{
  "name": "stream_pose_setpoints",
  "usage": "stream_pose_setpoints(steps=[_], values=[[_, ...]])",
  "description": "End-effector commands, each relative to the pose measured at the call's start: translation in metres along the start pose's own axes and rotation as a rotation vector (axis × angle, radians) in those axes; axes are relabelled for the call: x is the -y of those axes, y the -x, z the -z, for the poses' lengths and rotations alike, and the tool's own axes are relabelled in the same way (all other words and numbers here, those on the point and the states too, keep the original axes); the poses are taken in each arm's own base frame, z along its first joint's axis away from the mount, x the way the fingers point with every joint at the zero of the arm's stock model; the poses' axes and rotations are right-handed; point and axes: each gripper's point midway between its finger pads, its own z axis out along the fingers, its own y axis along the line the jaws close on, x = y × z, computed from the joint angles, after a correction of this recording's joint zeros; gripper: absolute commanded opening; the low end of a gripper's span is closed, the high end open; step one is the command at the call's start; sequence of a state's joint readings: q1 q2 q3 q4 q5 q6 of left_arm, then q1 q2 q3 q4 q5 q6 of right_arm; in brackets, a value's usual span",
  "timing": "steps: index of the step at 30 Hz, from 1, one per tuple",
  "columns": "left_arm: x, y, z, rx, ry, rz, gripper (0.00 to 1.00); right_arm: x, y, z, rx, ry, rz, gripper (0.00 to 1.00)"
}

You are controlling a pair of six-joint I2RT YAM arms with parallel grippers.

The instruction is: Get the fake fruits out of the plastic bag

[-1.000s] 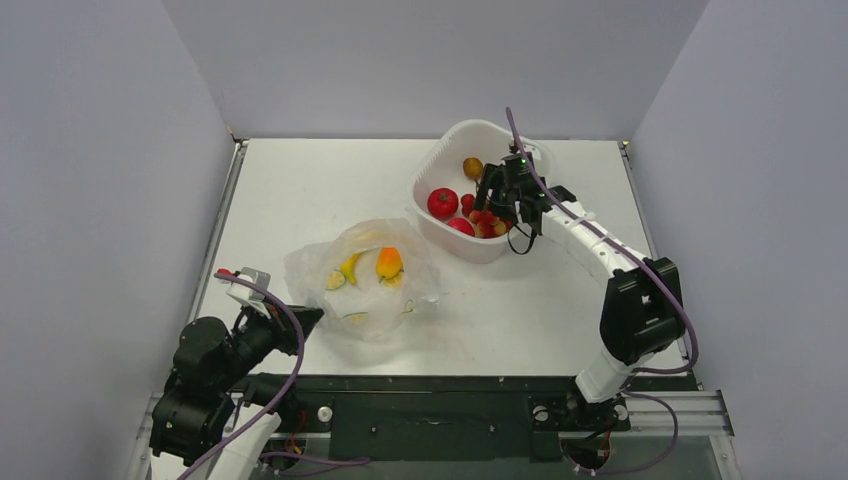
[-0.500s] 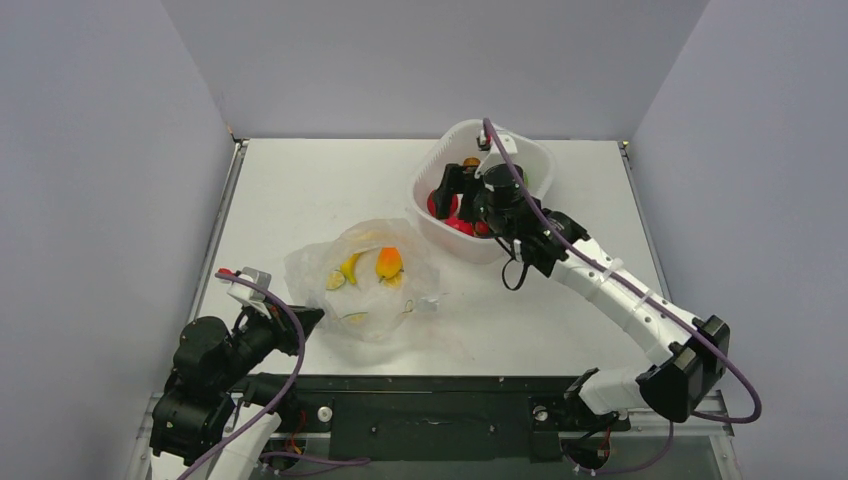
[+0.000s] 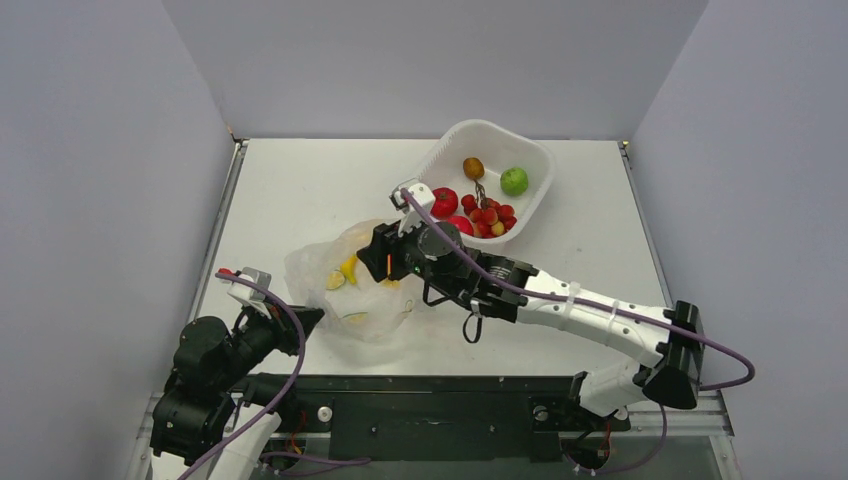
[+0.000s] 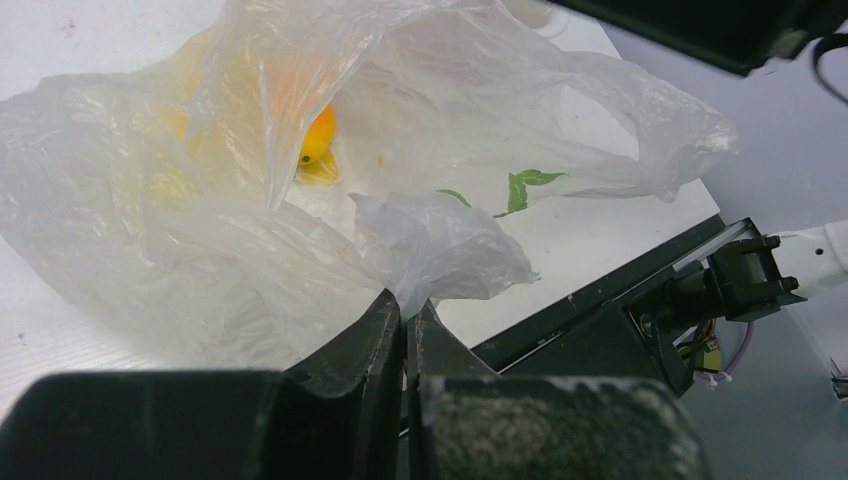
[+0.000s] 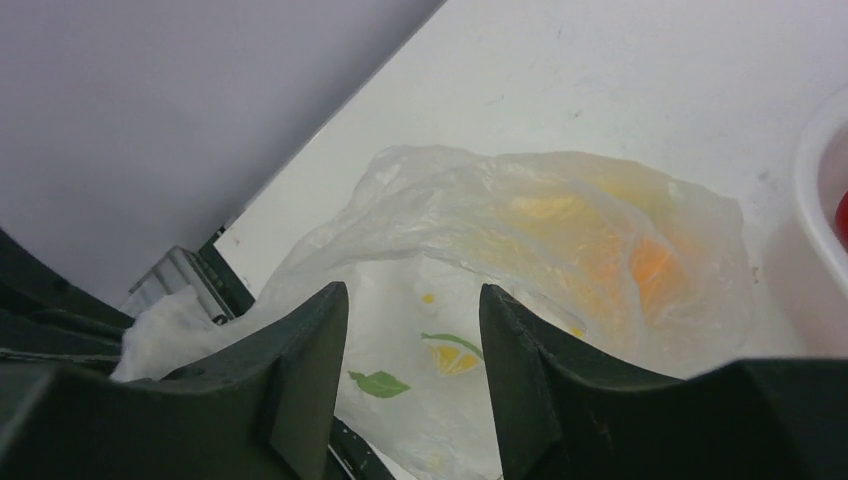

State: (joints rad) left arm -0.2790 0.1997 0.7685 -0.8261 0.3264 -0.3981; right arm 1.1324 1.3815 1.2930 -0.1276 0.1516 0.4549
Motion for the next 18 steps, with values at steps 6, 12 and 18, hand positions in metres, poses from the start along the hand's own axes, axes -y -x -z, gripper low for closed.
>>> stream_pose_setpoints(steps=[6, 12, 18], values=[[0.003, 0.008, -0.002, 0.027, -0.016, -0.025, 0.00, 0.019, -0.089, -0.042, -0.141, -0.131, 0.120, 0.38], [0.003, 0.008, -0.002, 0.028, -0.019, -0.027, 0.00, 0.053, -0.131, -0.060, -0.211, -0.296, 0.251, 0.38], [0.003, 0.007, -0.003, 0.024, -0.021, -0.027, 0.00, 0.080, -0.148, -0.078, -0.228, -0.445, 0.337, 0.47]])
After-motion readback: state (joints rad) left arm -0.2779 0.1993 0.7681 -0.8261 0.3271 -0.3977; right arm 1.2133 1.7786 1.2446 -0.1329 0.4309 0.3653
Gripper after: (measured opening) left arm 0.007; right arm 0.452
